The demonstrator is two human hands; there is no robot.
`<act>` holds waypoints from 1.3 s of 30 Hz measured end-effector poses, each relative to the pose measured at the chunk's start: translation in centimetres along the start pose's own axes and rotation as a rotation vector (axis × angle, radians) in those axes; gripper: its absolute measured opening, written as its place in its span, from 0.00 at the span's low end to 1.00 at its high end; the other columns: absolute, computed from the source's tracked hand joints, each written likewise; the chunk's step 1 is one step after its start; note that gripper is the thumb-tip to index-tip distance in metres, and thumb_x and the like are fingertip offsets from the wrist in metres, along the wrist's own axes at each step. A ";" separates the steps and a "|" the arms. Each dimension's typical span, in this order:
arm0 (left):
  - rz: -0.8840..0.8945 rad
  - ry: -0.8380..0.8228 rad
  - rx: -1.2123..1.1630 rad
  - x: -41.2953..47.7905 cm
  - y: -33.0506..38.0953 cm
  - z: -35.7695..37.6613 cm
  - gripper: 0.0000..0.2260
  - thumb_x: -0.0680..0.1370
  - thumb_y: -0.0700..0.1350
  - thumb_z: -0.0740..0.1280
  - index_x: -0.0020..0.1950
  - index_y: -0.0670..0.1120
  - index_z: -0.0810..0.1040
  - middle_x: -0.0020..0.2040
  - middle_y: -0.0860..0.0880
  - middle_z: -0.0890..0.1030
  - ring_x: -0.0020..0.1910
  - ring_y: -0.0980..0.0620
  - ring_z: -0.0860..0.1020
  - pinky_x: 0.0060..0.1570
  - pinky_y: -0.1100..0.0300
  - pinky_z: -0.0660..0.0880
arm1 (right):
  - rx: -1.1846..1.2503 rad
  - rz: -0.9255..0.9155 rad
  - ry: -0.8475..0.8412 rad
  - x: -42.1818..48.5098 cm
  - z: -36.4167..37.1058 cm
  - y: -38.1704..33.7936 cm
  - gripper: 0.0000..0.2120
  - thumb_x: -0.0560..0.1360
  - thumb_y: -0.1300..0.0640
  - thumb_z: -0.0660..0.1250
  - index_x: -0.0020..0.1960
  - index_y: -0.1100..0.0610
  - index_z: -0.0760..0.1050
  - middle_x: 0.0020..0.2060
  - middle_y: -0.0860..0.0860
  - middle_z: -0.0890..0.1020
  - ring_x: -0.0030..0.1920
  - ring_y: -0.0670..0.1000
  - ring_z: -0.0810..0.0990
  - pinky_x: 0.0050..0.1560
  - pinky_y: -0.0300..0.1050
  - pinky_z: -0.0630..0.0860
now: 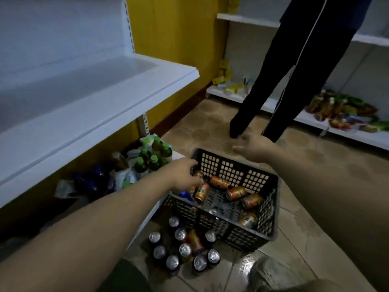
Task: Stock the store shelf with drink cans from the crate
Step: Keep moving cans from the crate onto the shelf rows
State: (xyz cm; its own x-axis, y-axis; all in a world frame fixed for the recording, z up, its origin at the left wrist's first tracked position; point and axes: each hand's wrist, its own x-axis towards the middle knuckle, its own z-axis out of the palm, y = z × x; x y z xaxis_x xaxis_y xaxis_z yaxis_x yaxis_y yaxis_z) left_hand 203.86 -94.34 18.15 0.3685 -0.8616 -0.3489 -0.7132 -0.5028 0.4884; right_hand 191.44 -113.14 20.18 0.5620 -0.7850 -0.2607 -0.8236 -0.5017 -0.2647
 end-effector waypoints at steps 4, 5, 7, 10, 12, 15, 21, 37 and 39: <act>-0.047 -0.125 0.016 7.9 -1.6 4.6 0.32 0.74 0.58 0.68 0.74 0.48 0.65 0.73 0.47 0.67 0.68 0.47 0.69 0.65 0.54 0.69 | -0.003 0.077 -0.131 5.3 4.7 4.9 0.35 0.77 0.37 0.62 0.76 0.56 0.61 0.71 0.56 0.70 0.66 0.58 0.71 0.61 0.47 0.72; -0.060 -0.158 0.028 10.0 -2.2 6.0 0.32 0.73 0.58 0.68 0.74 0.49 0.65 0.72 0.47 0.68 0.67 0.46 0.70 0.64 0.54 0.70 | 0.010 0.082 -0.164 6.6 6.1 6.0 0.32 0.77 0.39 0.62 0.74 0.56 0.63 0.68 0.56 0.72 0.63 0.57 0.74 0.59 0.46 0.73; -0.079 -0.229 0.026 13.7 -3.2 8.8 0.31 0.73 0.58 0.68 0.73 0.49 0.65 0.70 0.46 0.70 0.64 0.46 0.72 0.60 0.55 0.71 | 0.036 0.093 -0.254 9.4 9.3 8.1 0.30 0.78 0.41 0.63 0.73 0.57 0.64 0.67 0.55 0.73 0.63 0.57 0.74 0.58 0.47 0.73; -0.122 -0.325 -0.020 18.7 -4.9 13.2 0.27 0.74 0.54 0.69 0.71 0.49 0.69 0.66 0.48 0.74 0.60 0.47 0.74 0.58 0.58 0.72 | 0.047 0.133 -0.368 13.3 15.0 11.0 0.30 0.78 0.41 0.63 0.73 0.57 0.64 0.66 0.57 0.73 0.64 0.57 0.73 0.60 0.47 0.72; -0.137 -0.392 -0.046 21.8 -6.3 16.3 0.26 0.73 0.55 0.70 0.69 0.51 0.71 0.65 0.49 0.75 0.58 0.48 0.76 0.60 0.55 0.73 | 0.077 0.160 -0.438 15.4 19.3 12.8 0.29 0.77 0.40 0.63 0.71 0.57 0.66 0.63 0.58 0.75 0.60 0.57 0.75 0.57 0.47 0.74; -0.155 -0.472 -0.029 25.7 -8.4 20.5 0.24 0.72 0.54 0.71 0.67 0.51 0.73 0.61 0.50 0.78 0.56 0.50 0.77 0.59 0.52 0.74 | 0.109 0.176 -0.548 17.5 25.6 14.5 0.29 0.78 0.41 0.62 0.71 0.58 0.66 0.64 0.58 0.75 0.61 0.57 0.75 0.57 0.45 0.72; -0.101 -0.628 0.155 30.6 -12.6 26.0 0.27 0.72 0.49 0.72 0.69 0.50 0.69 0.65 0.47 0.74 0.60 0.47 0.74 0.61 0.50 0.73 | 0.185 0.087 -0.708 19.6 35.4 15.1 0.34 0.77 0.45 0.67 0.76 0.58 0.59 0.73 0.56 0.66 0.70 0.57 0.68 0.63 0.42 0.67; -0.070 -0.514 -0.180 28.5 -11.6 23.7 0.32 0.71 0.45 0.75 0.72 0.50 0.66 0.65 0.51 0.74 0.62 0.50 0.74 0.62 0.55 0.71 | 0.660 -0.068 -0.417 17.2 33.8 13.7 0.33 0.68 0.52 0.77 0.69 0.48 0.67 0.58 0.45 0.76 0.58 0.46 0.76 0.54 0.42 0.72; -0.072 -0.443 -0.303 26.6 -9.9 21.5 0.34 0.69 0.45 0.76 0.71 0.53 0.66 0.63 0.52 0.76 0.61 0.51 0.75 0.62 0.54 0.72 | 0.839 -0.013 -0.306 15.7 30.4 12.6 0.31 0.69 0.54 0.76 0.67 0.45 0.67 0.56 0.42 0.77 0.56 0.44 0.77 0.52 0.39 0.74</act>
State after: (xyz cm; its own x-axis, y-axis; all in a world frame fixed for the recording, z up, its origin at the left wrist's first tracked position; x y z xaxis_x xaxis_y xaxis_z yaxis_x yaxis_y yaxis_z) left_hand 207.91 -110.83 -13.13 0.0765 -0.7459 -0.6616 -0.4673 -0.6130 0.6371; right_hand 192.27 -120.74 -15.43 0.6653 -0.5899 -0.4575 -0.5571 0.0156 -0.8303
